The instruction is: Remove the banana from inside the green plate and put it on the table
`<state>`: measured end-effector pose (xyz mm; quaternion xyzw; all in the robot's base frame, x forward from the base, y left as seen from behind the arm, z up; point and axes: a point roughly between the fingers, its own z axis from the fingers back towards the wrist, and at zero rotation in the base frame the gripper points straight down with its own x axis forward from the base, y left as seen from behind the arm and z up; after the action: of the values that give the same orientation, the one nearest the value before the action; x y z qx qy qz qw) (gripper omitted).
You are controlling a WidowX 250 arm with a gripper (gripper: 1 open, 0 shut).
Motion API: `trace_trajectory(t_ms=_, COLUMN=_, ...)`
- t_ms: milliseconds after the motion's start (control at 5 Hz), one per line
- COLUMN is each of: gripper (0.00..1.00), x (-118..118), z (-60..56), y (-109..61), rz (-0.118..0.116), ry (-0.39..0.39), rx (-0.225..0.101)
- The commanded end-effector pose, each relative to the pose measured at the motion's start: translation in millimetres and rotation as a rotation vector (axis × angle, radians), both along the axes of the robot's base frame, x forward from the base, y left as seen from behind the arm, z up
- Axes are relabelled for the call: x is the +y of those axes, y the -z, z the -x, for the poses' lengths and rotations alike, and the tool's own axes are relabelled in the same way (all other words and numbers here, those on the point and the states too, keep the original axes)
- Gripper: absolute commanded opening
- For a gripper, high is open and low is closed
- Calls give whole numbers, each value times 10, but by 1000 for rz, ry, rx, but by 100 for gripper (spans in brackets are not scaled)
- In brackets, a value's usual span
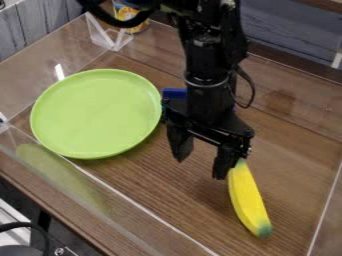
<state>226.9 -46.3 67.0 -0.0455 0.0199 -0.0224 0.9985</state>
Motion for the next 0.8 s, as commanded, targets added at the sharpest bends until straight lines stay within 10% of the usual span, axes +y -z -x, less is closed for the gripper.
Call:
trace_trajectory(t_ms=0, gripper=100, x=-45, z=-67, y=-55, rz=9, ry=-10, rx=-35)
trace_trajectory(t_ms=600, gripper=100, x=-152, z=-72, y=67, rz=15, ry=-3, rx=-30)
